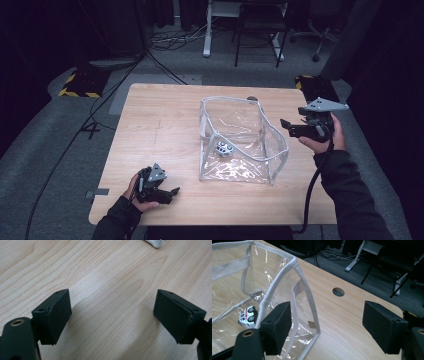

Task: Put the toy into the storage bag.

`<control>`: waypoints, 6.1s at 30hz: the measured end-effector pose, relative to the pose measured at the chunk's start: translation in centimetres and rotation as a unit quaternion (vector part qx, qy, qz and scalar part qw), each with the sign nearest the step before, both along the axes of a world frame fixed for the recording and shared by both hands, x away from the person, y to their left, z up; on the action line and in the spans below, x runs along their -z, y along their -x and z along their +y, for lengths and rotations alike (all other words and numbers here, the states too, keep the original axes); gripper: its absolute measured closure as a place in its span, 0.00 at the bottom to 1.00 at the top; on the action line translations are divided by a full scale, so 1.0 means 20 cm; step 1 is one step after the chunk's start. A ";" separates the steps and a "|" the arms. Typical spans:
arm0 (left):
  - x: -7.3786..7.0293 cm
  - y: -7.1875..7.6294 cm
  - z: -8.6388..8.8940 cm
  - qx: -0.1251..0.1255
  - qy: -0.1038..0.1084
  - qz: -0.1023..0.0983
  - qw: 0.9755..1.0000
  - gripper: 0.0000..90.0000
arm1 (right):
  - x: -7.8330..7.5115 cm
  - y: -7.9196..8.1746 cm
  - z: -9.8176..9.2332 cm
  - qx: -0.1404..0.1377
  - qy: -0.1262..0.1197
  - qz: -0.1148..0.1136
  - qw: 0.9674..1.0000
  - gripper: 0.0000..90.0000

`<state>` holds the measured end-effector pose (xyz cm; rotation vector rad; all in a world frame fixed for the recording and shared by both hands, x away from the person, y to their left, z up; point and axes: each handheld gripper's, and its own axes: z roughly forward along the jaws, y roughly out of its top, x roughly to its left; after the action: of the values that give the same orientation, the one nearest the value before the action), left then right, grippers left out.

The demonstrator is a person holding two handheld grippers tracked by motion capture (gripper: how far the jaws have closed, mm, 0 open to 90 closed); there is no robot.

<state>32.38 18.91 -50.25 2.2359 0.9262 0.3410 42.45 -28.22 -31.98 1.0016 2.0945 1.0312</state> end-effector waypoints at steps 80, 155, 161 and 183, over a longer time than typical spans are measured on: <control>0.00 0.00 0.00 0.000 0.001 0.001 1.000 0.17 | 0.35 0.27 -0.19 -0.001 -0.001 0.011 1.000 0.27; 0.00 0.00 0.00 0.000 0.001 0.001 1.000 0.17 | 0.85 0.45 -0.49 0.032 0.025 0.113 0.993 0.25; 0.00 0.00 0.00 -0.001 0.003 0.002 1.000 0.17 | 0.88 0.48 -0.53 0.039 0.011 0.124 0.991 0.24; 0.00 0.00 0.00 0.000 0.003 0.002 1.000 0.17 | 0.92 0.53 -0.62 0.062 -0.030 0.115 0.991 0.22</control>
<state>32.39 18.88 -50.27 2.2326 0.9295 0.3339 31.88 -40.58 -50.31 1.3187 2.1597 0.9607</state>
